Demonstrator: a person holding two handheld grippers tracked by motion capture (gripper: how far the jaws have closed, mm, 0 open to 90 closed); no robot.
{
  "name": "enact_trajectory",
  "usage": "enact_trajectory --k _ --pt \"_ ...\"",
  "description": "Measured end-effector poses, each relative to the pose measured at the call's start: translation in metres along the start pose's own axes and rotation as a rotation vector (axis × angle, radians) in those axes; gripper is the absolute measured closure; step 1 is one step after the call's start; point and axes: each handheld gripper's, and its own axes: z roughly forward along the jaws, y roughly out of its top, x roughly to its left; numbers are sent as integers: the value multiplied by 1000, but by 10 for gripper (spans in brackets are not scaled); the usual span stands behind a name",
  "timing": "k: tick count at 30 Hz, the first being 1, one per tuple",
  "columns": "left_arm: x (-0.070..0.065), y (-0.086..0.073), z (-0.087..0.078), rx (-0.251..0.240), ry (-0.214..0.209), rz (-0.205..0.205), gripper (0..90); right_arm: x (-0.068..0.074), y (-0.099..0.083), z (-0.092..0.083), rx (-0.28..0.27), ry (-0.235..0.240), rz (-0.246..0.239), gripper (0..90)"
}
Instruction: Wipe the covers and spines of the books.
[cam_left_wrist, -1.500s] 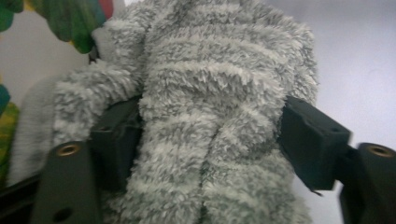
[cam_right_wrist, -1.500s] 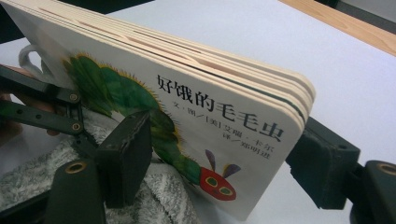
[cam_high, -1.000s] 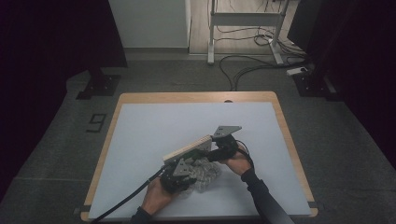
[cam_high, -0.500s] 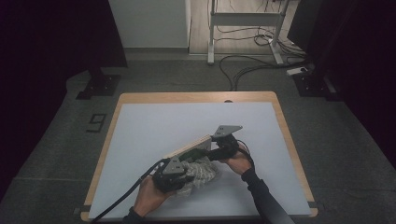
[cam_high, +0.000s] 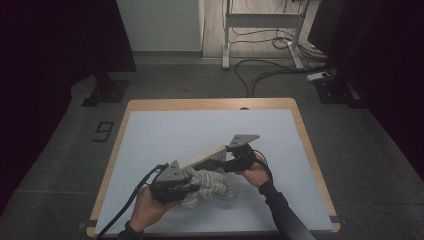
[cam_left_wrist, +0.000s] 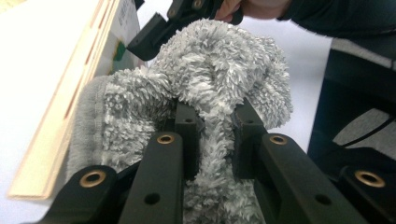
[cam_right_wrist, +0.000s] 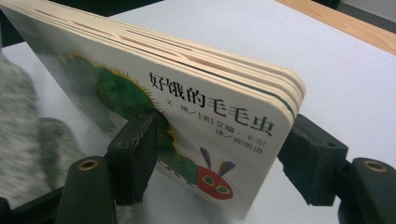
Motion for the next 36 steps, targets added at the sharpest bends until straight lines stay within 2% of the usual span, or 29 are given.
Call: enact_trajectory --k 10,18,30,36 --pt "-4 3 -22 -4 17 4 765 1 -1 0 1 1 5 312" --pt "-4 -1 -39 8 61 4 762 1 -1 -1 1 1 6 313" --pt "8 -17 -73 -18 119 -56 761 1 -2 -2 -4 5 9 318" --pt "14 -27 -90 -19 163 -80 760 0 -2 -1 -3 3 6 318"
